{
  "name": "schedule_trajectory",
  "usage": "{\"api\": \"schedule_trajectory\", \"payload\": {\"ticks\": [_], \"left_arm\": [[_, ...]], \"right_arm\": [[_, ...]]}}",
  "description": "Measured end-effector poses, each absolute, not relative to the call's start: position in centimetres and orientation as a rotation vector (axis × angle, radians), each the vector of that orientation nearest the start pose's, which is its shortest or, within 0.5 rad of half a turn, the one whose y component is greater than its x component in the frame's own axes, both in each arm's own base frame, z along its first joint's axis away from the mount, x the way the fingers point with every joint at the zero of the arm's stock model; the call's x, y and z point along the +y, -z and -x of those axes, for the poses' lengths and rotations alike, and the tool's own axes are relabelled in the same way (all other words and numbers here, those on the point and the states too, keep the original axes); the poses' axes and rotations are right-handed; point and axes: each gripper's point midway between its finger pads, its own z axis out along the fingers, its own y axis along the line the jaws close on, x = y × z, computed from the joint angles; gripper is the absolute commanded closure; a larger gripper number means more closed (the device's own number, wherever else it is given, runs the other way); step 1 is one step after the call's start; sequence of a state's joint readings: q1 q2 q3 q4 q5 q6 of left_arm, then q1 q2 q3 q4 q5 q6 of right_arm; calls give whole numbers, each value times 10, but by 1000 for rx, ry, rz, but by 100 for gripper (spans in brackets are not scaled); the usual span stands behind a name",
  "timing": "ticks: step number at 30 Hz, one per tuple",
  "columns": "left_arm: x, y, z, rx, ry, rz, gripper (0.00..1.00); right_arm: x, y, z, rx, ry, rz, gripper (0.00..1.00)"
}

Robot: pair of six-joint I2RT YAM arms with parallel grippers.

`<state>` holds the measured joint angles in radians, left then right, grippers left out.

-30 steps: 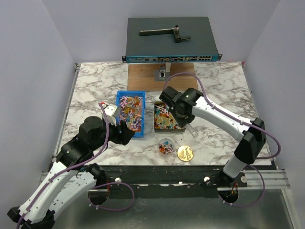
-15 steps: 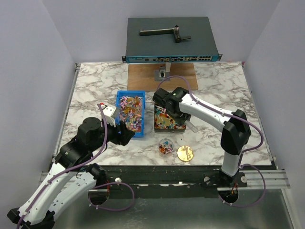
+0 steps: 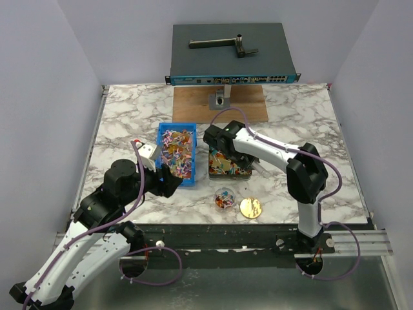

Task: Pack the candies
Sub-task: Scoop the fake candies from the storage box.

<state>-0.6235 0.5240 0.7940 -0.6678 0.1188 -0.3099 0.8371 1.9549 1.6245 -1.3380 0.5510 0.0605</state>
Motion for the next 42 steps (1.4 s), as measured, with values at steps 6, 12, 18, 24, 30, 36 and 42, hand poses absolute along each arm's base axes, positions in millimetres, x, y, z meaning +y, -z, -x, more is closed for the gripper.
{"api": "schedule_trajectory", "payload": {"ticks": [6,12,18,24,30,36,42], "left_arm": [[-158,-237,-162,1997,718,-398,32],[-158,-237,-162,1995,719,-398,32],[-158,-237,-162,1995,719,-398,32],[-158,-237,-162,1995,719,-398,32],[-158,-237,-162,1995,719,-398,32],[-158,-237,-162,1995,719,-398,32],[-158,-237,-162,1995,719,-398,32]], "right_arm": [[172,-110,-280,2646,830,1141,99],[177,-106,-287,2634,851,1149,99],[180,-107,-294,2598,905,1156,99],[183,-107,-291,2548,978,1205,99],[187,-99,-291,2507,1064,1260,99],[196,-90,-294,2479,1105,1291,99],[208,-88,-300,2458,1092,1291,99]]}}
